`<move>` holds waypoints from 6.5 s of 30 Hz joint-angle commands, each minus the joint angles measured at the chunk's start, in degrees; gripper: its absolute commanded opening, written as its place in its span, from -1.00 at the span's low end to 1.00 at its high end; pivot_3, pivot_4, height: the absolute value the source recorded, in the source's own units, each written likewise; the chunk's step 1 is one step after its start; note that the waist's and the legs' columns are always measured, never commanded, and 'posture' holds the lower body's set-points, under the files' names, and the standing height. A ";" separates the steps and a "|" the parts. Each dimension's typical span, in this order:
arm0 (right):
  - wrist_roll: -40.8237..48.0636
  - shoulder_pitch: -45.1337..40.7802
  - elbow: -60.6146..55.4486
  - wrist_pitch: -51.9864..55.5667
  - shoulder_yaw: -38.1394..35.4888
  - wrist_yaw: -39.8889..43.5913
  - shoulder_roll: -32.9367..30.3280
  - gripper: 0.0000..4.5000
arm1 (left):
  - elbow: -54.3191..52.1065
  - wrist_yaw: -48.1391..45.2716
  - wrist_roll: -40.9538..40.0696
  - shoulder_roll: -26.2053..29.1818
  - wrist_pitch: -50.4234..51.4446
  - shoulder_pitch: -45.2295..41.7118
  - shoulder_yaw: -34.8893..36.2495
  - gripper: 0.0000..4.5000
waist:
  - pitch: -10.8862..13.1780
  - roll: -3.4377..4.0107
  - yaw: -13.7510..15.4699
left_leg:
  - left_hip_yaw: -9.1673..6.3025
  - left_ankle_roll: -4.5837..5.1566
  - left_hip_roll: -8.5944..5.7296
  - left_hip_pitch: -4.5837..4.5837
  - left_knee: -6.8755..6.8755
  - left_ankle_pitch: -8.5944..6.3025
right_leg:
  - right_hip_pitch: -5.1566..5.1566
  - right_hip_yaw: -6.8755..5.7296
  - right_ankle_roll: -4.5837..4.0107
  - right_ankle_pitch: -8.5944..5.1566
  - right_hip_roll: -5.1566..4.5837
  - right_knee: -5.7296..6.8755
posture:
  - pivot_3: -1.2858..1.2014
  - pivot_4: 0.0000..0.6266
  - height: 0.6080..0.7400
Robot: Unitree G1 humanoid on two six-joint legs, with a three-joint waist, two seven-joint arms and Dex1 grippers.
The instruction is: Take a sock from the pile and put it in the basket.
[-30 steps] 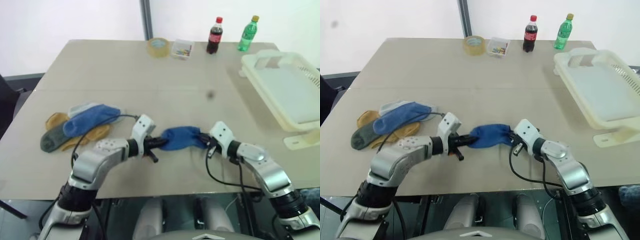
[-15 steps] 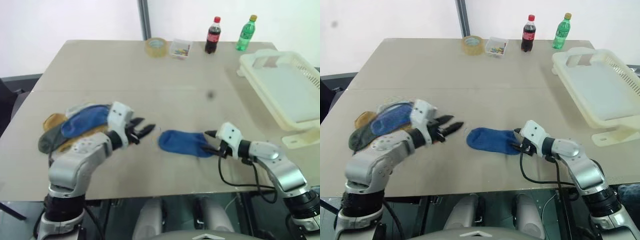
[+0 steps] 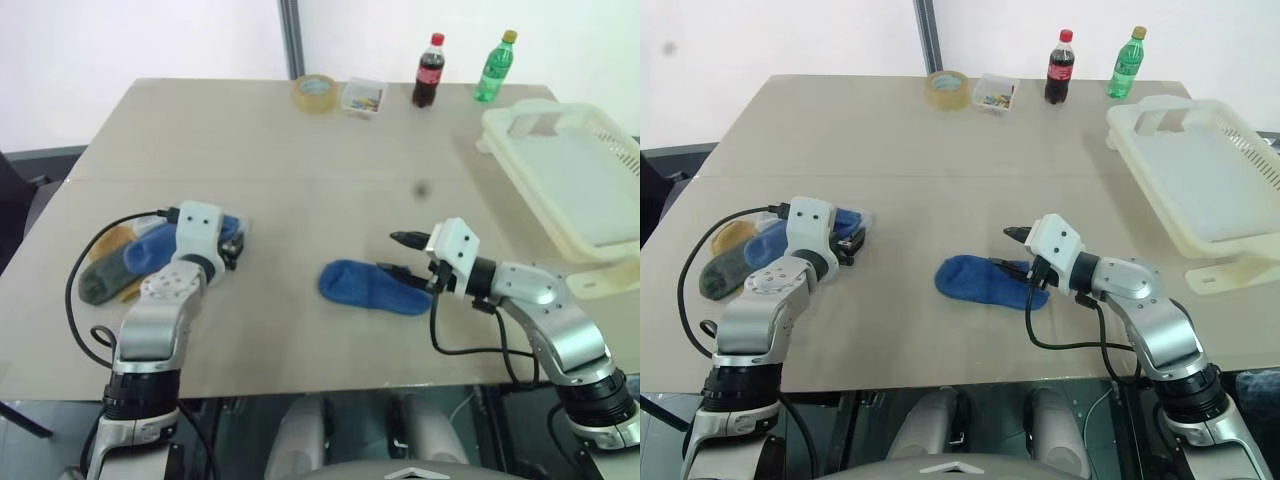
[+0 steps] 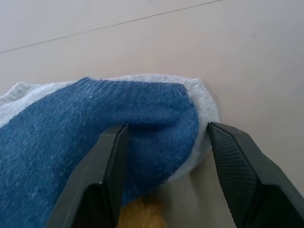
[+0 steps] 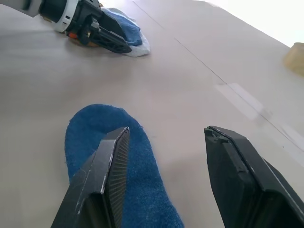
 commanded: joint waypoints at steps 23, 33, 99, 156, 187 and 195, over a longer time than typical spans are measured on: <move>-0.92 -0.45 -0.45 0.32 -2.90 -3.63 -0.42 0.19 | -11.70 -15.49 -13.35 -5.08 2.31 -4.56 -6.48 -1.00 | 0.00 -0.01 0.01 | 0.00 0.01 -0.11 -0.02 0.00 0.00 | 0.01 -0.10 0.00 0.00 -0.24 0.00 | 0.03 -0.52 1.00; -1.40 2.43 -3.74 1.62 -4.36 -5.25 -2.20 0.19 | 13.04 -8.68 1.98 -1.69 -7.53 -8.30 -11.17 -1.00 | -0.01 0.03 -0.72 | 0.01 0.01 -0.04 0.05 -0.03 0.00 | 0.00 0.05 0.21 0.11 0.19 -0.01 | 0.03 -0.52 1.00; 3.76 -2.12 0.20 -8.41 -4.57 0.74 -0.79 1.00 | 5.06 -8.84 -1.10 0.85 -12.84 -2.71 2.98 -0.96 | -0.13 0.08 -1.10 | 0.16 0.00 -0.08 0.03 -0.26 0.01 | -0.11 0.00 0.22 0.14 -0.21 -0.03 | 0.03 -0.52 1.00; 4.04 -2.73 0.14 -7.15 -5.16 1.94 -2.84 1.00 | -1.62 -7.10 -0.55 -3.22 -18.95 1.38 3.03 -0.99 | -0.13 0.08 -1.01 | 0.16 0.00 -0.07 0.03 -0.26 0.01 | -0.10 0.00 0.22 0.14 -0.23 -0.03 | 0.03 -0.52 1.00; 3.29 -2.21 0.21 -7.65 -4.52 0.37 -2.51 1.00 | 2.57 -5.24 3.12 -2.18 -15.52 -0.49 1.65 0.86 | -0.13 0.08 -1.04 | 0.15 0.01 -0.07 0.05 -0.25 0.01 | -0.09 0.00 0.22 0.14 -0.18 -0.02 | 0.03 -0.52 1.00; 3.05 -2.41 0.27 -7.71 -4.71 0.54 -2.86 1.00 | 5.12 -4.06 3.44 -4.47 -16.51 -2.78 0.98 0.32 | -0.13 0.08 -1.02 | 0.15 0.01 -0.08 0.04 -0.24 0.01 | -0.09 0.00 0.23 0.14 -0.17 -0.02 | 0.03 -0.52 1.00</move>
